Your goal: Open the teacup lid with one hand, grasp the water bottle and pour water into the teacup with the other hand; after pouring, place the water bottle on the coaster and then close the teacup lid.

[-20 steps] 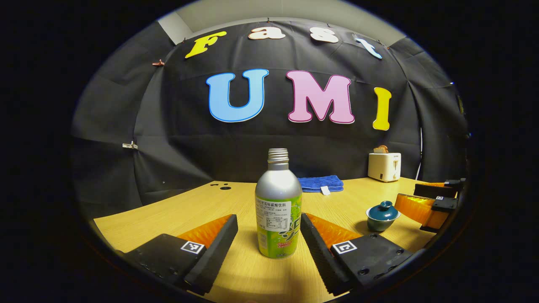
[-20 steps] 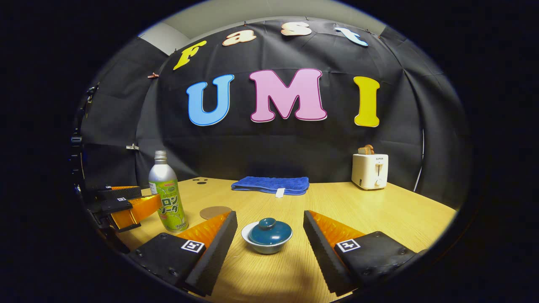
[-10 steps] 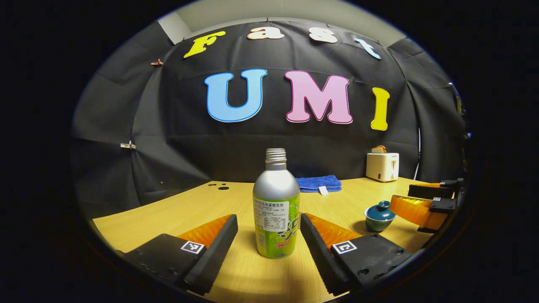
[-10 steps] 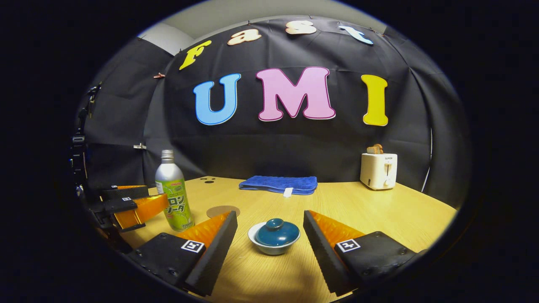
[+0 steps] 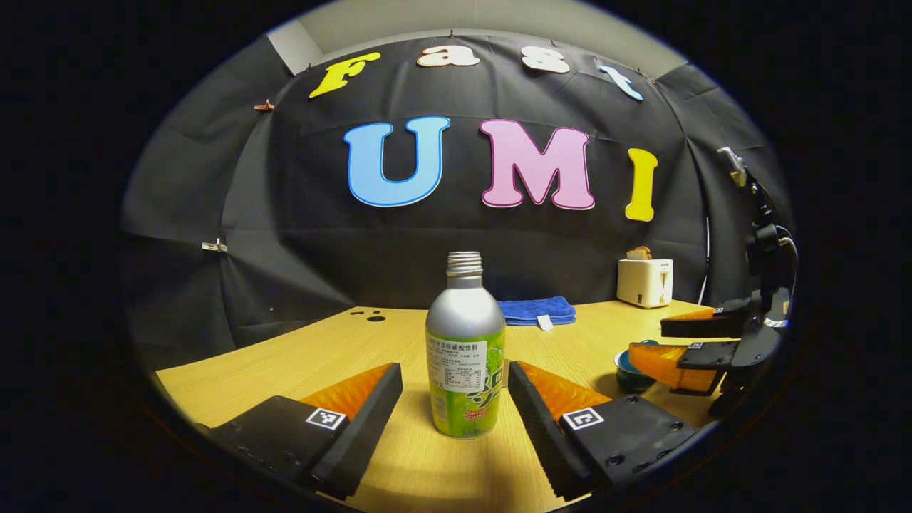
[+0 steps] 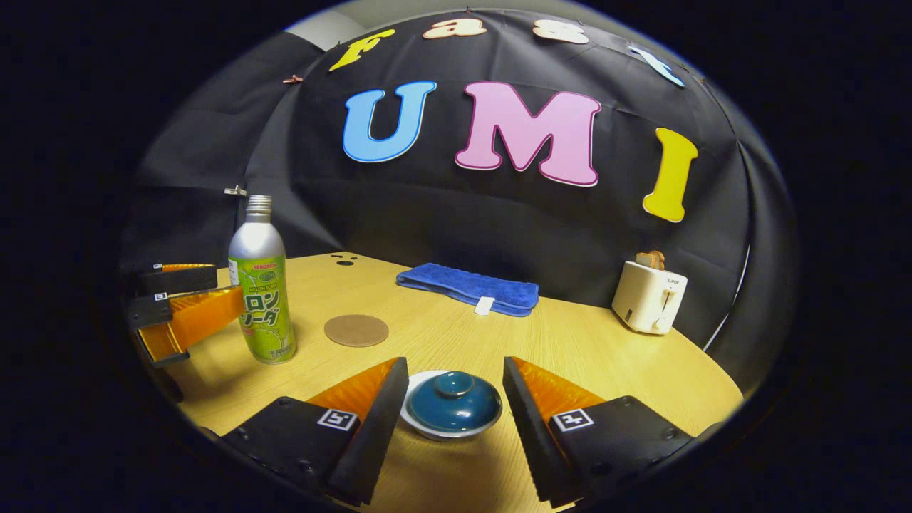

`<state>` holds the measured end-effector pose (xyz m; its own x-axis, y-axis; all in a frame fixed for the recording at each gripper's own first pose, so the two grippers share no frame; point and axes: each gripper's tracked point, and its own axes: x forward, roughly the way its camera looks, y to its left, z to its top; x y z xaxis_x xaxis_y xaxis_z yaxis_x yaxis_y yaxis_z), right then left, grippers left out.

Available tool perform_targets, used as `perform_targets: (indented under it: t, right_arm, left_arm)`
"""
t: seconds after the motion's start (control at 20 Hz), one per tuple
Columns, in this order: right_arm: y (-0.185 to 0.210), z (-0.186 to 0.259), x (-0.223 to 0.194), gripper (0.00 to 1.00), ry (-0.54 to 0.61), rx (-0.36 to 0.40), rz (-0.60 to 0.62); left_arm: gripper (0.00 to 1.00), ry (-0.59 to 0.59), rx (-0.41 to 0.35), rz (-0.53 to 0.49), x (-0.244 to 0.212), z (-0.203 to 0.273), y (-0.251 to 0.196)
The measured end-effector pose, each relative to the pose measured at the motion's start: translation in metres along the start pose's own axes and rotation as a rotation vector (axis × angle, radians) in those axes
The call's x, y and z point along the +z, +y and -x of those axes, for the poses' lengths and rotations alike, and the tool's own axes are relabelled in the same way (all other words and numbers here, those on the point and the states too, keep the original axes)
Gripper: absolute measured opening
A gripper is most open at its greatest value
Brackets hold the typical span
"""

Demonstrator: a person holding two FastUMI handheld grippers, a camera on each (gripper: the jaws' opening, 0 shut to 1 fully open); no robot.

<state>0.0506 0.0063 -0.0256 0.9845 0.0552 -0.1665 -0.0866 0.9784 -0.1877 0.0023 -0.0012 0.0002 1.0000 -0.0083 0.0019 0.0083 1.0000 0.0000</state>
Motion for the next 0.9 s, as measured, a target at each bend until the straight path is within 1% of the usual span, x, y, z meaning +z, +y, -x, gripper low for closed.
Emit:
perform_targets:
  t: [0.05, 0.1, 0.2, 0.25, 0.3, 0.4, 0.5, 0.7, 0.75, 0.8, 0.85, 0.9]
  right_arm:
    - [-0.002, -0.003, 0.0, 0.77, 0.007, -0.005, 0.008]
    - [-0.003, -0.006, -0.002, 0.75, 0.021, -0.007, 0.013]
    - [-0.002, -0.01, -0.007, 0.65, 0.05, -0.009, 0.008]
    - [-0.001, -0.01, -0.009, 0.61, 0.062, -0.002, 0.005]
    - [0.001, -0.011, -0.011, 0.61, 0.072, 0.009, 0.008]
    - [0.001, -0.01, -0.009, 0.56, 0.069, 0.011, 0.014]
    - [0.004, -0.011, -0.008, 0.56, 0.066, 0.023, 0.018]
    - [0.004, -0.011, -0.008, 0.36, 0.059, 0.023, 0.027]
    - [0.005, -0.01, -0.007, 0.33, 0.058, 0.025, 0.028]
    - [0.005, -0.011, -0.008, 0.34, 0.053, 0.029, 0.022]
    - [0.005, -0.009, -0.006, 0.3, 0.048, 0.035, 0.012]
    - [0.004, -0.011, -0.006, 0.33, 0.043, 0.037, 0.001]
  left_arm:
    - [0.94, 0.0, 0.0, 0.0, -0.001, 0.0, 0.0]
    - [0.94, 0.0, 0.0, 0.0, 0.0, 0.0, -0.001]
    - [0.94, 0.0, 0.0, 0.0, -0.001, 0.0, -0.001]
    - [0.94, 0.001, 0.0, 0.0, 0.0, 0.0, -0.001]
    - [0.94, 0.0, -0.004, 0.0, -0.001, 0.0, -0.001]
    - [0.94, 0.0, -0.009, 0.0, -0.001, 0.0, -0.002]
    - [0.94, 0.001, -0.009, 0.0, 0.0, 0.0, -0.002]
    - [0.94, 0.001, -0.009, 0.0, 0.0, 0.0, -0.002]
    - [0.94, 0.001, -0.009, -0.001, 0.0, 0.001, -0.002]
    - [0.94, 0.001, -0.009, -0.001, 0.0, 0.0, -0.002]
    - [0.94, 0.001, -0.009, -0.001, 0.0, 0.0, -0.002]
    - [0.94, 0.001, -0.008, -0.001, 0.0, 0.001, -0.002]
